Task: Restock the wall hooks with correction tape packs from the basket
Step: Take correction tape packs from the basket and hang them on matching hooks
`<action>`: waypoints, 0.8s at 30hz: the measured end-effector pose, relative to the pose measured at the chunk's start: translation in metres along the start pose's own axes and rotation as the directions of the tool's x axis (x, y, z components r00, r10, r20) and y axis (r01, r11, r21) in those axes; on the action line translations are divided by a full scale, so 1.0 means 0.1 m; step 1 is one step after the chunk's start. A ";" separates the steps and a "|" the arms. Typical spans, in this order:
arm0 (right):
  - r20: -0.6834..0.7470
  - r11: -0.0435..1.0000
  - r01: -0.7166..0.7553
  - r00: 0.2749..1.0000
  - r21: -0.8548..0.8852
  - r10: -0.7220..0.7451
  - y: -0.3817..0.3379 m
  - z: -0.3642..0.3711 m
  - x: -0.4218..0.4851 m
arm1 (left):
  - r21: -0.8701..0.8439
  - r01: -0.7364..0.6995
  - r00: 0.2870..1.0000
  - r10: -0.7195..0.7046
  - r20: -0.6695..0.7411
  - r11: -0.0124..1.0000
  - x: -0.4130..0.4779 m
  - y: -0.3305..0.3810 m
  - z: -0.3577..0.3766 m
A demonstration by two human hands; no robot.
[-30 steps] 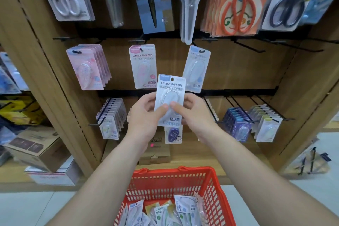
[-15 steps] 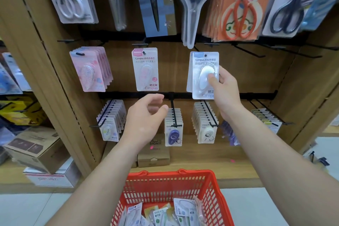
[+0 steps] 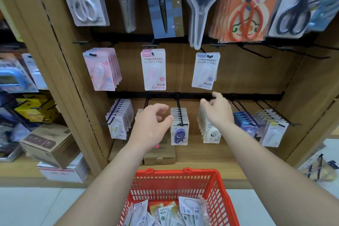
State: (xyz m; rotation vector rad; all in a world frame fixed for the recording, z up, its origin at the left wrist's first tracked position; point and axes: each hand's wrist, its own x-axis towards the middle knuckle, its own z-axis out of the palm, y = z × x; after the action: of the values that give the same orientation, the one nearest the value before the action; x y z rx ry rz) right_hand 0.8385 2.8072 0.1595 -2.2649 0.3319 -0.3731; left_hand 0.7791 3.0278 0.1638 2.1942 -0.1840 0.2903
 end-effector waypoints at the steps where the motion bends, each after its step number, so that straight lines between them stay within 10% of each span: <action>1: 0.042 0.999 0.023 0.999 -0.040 -0.022 0.09 0.05 -0.10 | 0.010 0.018 1.000 -0.019 0.025 1.000 -0.04 -0.04 0.01; 14: 0.596 0.941 0.159 0.801 -0.299 0.054 1.46 0.82 -1.30 | 0.489 0.108 0.814 -0.360 0.457 0.866 -1.33 -1.46 0.46; 24: 0.764 0.929 0.008 0.571 -0.371 0.300 2.61 1.70 -1.84 | 0.621 0.279 0.603 -0.637 0.480 0.732 -1.91 -2.54 1.20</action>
State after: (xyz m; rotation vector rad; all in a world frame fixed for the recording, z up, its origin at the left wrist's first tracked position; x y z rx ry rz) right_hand 0.7014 2.8187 -0.1751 -2.4346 0.0867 0.9033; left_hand 0.6720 3.0874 -0.1534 2.6610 0.1220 -0.8974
